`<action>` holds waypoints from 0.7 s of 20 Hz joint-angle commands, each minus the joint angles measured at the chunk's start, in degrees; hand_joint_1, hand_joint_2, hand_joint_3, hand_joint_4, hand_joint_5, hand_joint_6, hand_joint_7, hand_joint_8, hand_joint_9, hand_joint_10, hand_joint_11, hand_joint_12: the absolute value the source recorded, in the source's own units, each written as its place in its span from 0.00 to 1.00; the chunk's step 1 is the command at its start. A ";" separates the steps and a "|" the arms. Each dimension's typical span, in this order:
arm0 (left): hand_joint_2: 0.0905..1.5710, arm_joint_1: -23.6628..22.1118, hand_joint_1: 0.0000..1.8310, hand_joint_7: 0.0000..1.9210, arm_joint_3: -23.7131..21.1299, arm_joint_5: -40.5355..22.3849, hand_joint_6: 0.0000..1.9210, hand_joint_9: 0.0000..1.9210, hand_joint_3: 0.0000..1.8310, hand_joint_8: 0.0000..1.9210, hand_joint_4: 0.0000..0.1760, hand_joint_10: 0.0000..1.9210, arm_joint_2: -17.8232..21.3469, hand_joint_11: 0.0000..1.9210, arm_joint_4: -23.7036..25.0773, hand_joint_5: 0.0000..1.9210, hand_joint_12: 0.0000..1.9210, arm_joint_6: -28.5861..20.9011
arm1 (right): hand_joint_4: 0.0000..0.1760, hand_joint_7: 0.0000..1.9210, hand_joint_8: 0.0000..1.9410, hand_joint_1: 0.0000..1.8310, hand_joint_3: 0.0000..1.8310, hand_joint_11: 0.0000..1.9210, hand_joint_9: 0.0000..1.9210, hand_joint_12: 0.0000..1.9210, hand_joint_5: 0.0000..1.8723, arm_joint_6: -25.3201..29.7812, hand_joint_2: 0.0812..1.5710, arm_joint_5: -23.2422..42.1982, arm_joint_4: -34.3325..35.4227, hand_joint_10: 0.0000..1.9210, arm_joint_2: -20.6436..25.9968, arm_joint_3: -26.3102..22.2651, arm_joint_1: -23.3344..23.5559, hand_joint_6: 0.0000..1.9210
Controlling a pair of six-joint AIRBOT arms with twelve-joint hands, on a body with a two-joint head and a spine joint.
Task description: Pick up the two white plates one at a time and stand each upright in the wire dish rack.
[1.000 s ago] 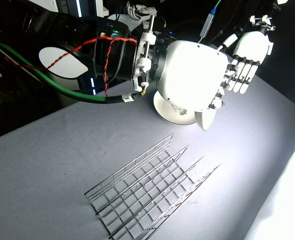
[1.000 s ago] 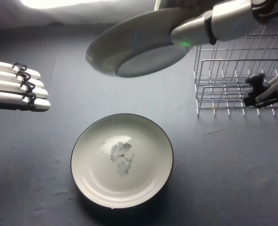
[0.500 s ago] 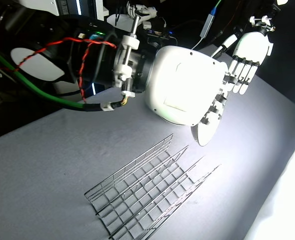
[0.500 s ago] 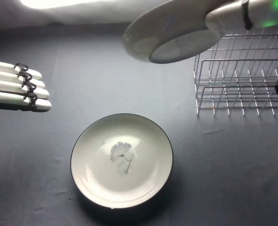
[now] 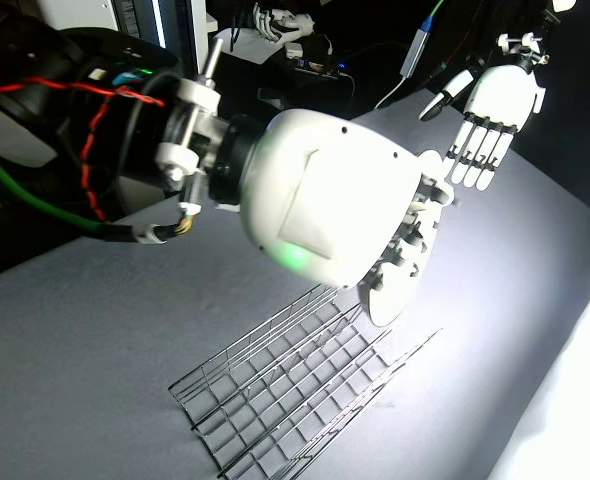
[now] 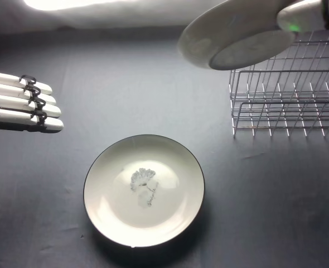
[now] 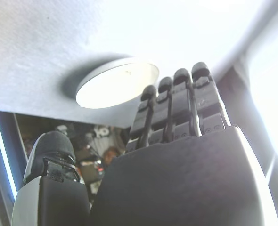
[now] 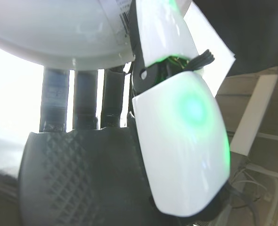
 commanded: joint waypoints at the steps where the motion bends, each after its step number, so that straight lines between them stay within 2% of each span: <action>1: 0.71 -0.53 0.00 0.00 0.10 -1.88 0.00 0.00 0.00 0.00 0.00 0.00 -0.03 0.00 -4.00 0.00 0.00 0.03 | 0.00 0.54 0.47 0.75 0.00 0.42 0.49 0.62 0.52 1.01 0.68 8.04 1.17 0.56 0.79 -0.15 0.83 0.51; 9: 0.71 -0.64 0.00 0.00 -0.09 -1.29 0.00 0.00 0.00 0.00 0.00 0.00 -0.44 0.00 -4.00 0.00 0.00 0.04 | 0.00 0.51 0.51 0.75 0.00 0.39 0.45 0.64 0.52 0.36 0.69 7.82 1.16 0.59 5.10 -0.30 -1.72 0.55; 14: 0.73 -1.49 0.00 0.00 -0.53 -0.24 0.00 0.00 0.01 0.00 0.00 0.00 -0.84 0.00 -4.00 0.00 0.00 0.04 | 0.00 0.53 0.48 0.75 0.00 0.40 0.46 0.65 0.54 -0.38 0.68 7.78 1.14 0.59 6.58 -0.26 -2.27 0.51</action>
